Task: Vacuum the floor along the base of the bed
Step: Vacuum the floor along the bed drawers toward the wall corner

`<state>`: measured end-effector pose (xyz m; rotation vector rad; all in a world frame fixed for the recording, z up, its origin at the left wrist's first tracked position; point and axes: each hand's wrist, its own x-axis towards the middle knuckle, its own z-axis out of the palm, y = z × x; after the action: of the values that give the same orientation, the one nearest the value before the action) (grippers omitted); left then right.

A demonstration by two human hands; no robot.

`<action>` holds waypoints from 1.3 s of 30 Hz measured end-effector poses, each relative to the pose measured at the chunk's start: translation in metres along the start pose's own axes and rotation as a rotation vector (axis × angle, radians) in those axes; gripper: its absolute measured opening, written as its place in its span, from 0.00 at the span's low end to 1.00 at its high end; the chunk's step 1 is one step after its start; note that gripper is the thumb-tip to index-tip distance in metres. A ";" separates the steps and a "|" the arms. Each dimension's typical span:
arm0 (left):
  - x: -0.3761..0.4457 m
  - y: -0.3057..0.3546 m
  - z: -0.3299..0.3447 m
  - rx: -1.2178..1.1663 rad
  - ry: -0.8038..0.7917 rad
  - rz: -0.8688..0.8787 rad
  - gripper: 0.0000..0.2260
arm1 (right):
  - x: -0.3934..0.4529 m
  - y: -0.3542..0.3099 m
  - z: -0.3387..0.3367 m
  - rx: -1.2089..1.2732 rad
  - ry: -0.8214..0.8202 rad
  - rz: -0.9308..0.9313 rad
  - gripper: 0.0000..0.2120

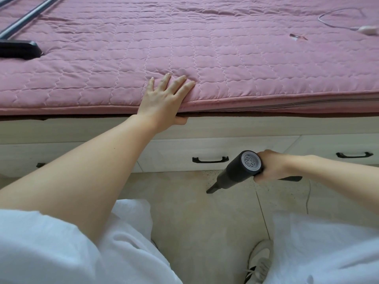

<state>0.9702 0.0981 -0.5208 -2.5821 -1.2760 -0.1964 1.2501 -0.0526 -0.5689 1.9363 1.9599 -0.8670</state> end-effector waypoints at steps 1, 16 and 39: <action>0.000 0.000 0.000 -0.001 -0.002 -0.001 0.46 | 0.000 0.000 0.001 0.002 -0.001 0.000 0.08; 0.000 0.001 -0.001 0.009 -0.009 -0.005 0.45 | 0.007 -0.002 0.005 -0.013 0.018 -0.080 0.14; 0.001 -0.001 -0.003 0.001 -0.019 0.013 0.46 | 0.025 -0.017 0.025 0.011 0.049 -0.172 0.23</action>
<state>0.9699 0.0986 -0.5171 -2.5967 -1.2655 -0.1684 1.2260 -0.0449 -0.5988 1.8315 2.1810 -0.8815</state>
